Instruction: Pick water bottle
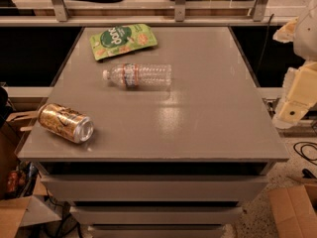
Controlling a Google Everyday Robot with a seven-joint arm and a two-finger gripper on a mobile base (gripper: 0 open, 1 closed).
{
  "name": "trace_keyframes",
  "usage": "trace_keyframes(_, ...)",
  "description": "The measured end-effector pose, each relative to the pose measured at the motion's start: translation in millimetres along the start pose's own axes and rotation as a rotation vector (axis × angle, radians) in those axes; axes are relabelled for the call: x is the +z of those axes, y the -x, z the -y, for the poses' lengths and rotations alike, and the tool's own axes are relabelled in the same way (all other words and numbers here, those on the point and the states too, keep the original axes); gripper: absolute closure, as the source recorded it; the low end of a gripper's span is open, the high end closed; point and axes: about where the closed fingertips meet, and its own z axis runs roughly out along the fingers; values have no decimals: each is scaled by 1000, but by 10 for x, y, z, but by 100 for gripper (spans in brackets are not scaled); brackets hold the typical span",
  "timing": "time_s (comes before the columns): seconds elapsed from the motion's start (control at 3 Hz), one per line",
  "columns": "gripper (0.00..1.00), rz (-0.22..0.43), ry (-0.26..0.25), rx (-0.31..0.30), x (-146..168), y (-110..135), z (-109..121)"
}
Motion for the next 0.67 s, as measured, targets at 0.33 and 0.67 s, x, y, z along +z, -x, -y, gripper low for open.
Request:
trace_keyframes(0.33, 0, 0, 0, 0, 0, 0, 0)
trace_keyframes(0.67, 0, 11, 2, -27, 79, 179, 134)
